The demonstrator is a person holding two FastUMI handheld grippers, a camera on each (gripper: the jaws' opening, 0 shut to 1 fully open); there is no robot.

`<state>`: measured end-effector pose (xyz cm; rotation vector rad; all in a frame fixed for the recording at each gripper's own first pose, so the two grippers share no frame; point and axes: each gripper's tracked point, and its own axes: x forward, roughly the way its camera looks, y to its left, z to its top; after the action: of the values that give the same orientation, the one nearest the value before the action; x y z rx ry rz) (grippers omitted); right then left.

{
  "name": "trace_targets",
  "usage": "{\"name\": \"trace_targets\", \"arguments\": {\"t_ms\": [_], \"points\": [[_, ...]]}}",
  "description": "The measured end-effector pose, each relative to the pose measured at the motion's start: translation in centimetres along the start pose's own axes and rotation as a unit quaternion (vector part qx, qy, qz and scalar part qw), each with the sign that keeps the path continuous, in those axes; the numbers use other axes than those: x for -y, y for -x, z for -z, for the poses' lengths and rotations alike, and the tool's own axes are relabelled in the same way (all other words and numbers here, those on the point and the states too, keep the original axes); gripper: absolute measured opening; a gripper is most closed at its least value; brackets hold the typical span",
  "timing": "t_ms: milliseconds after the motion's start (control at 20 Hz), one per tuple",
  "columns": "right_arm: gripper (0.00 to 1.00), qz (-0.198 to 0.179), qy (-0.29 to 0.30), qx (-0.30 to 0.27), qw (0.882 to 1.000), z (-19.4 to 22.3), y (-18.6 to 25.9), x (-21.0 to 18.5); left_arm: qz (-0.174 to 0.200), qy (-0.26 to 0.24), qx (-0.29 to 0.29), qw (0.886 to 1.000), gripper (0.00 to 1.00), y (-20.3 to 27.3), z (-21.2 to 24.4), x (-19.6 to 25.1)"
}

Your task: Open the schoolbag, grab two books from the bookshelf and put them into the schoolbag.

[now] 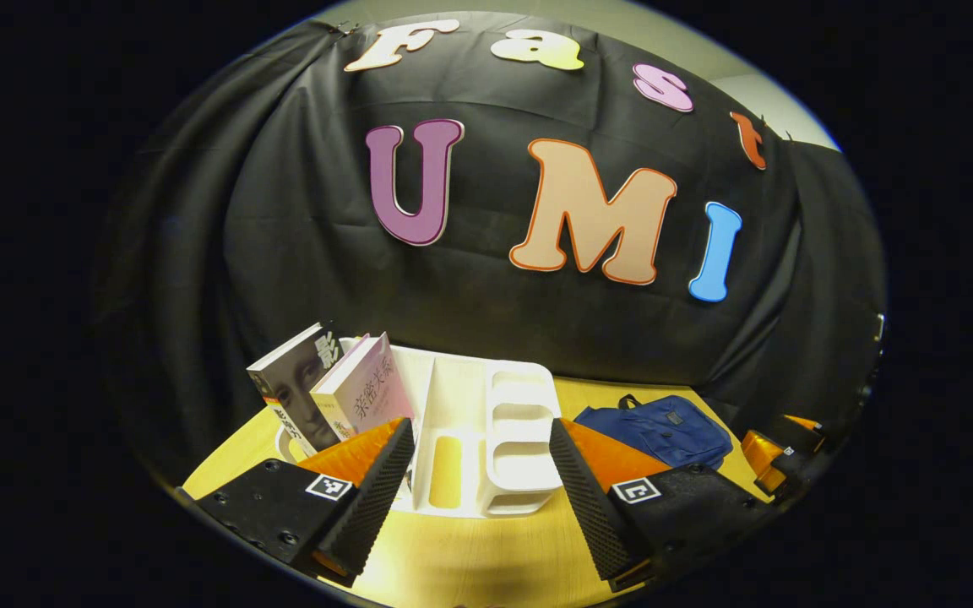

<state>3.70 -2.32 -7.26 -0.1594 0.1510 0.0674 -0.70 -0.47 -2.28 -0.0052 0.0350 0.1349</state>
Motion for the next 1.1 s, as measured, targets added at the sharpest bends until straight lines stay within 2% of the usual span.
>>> {"name": "trace_targets", "arguments": {"t_ms": [100, 150, 200, 250, 300, 450, 500, 600, 750, 800, 850, 900, 950, 1000, 1100], "points": [[0.96, -0.002, 0.031, -0.004, 1.000, 1.1, -0.7, -0.5, -0.014, -0.001, 0.000, 1.000, 0.95, -0.2, -0.1, -0.3], [0.99, -0.002, 0.050, -0.008, 0.999, 1.7, -1.0, -0.8, -0.019, -0.001, 0.000, 1.000, 0.92, -0.2, 0.0, -0.5], [1.00, -0.001, 0.072, -0.010, 0.997, 2.5, -1.3, -1.0, -0.024, -0.002, 0.000, 1.000, 0.95, -0.2, -0.1, -0.7], [0.96, 0.000, 0.096, -0.014, 0.995, 3.1, -1.6, -1.3, -0.029, -0.003, 0.001, 1.000, 0.95, -0.2, 0.0, -0.9], [0.99, 0.002, 0.122, -0.017, 0.992, 4.0, -2.0, -1.4, -0.035, -0.005, 0.001, 0.999, 0.95, -0.1, 0.0, -1.2], [0.98, 0.010, 0.192, -0.025, 0.981, 6.1, -2.7, -1.9, -0.044, -0.009, 0.003, 0.999, 0.92, 0.5, -0.1, -2.3], [0.98, 0.007, 0.207, -0.028, 0.978, 6.9, -3.0, -2.0, -0.046, -0.009, 0.005, 0.999, 0.95, 0.6, -0.2, -2.4], [1.00, 0.005, 0.233, -0.032, 0.972, 8.1, -3.2, -2.4, -0.049, -0.006, 0.002, 0.999, 0.95, 0.7, -0.1, -2.5], [0.98, 0.010, 0.285, -0.038, 0.958, 9.7, -3.7, -2.4, -0.054, -0.002, -0.003, 0.999, 0.95, 0.9, 0.2, -2.9], [0.93, 0.007, 0.303, -0.042, 0.952, 10.4, -4.1, -2.6, -0.057, -0.002, -0.003, 0.998, 0.95, 0.9, 0.3, -3.0], [0.98, 0.005, 0.322, -0.045, 0.946, 11.0, -4.5, -2.6, -0.060, -0.002, -0.003, 0.998, 0.92, 1.0, 0.4, -3.3], [0.98, 0.005, 0.340, -0.046, 0.939, 11.5, -4.8, -2.7, -0.064, -0.002, -0.003, 0.998, 0.95, 1.1, 0.3, -3.6], [0.98, 0.005, 0.357, -0.045, 0.933, 11.8, -5.1, -2.7, -0.068, -0.002, -0.004, 0.998, 0.92, 1.1, 0.3, -3.9], [0.98, 0.004, 0.371, -0.045, 0.928, 12.2, -5.5, -2.8, -0.071, -0.003, -0.005, 0.997, 0.95, 1.0, 0.3, -4.1], [0.97, -0.001, 0.395, -0.049, 0.918, 13.2, -6.2, -2.7, -0.077, -0.004, -0.008, 0.997, 0.95, 1.1, 0.4, -4.6]]}}
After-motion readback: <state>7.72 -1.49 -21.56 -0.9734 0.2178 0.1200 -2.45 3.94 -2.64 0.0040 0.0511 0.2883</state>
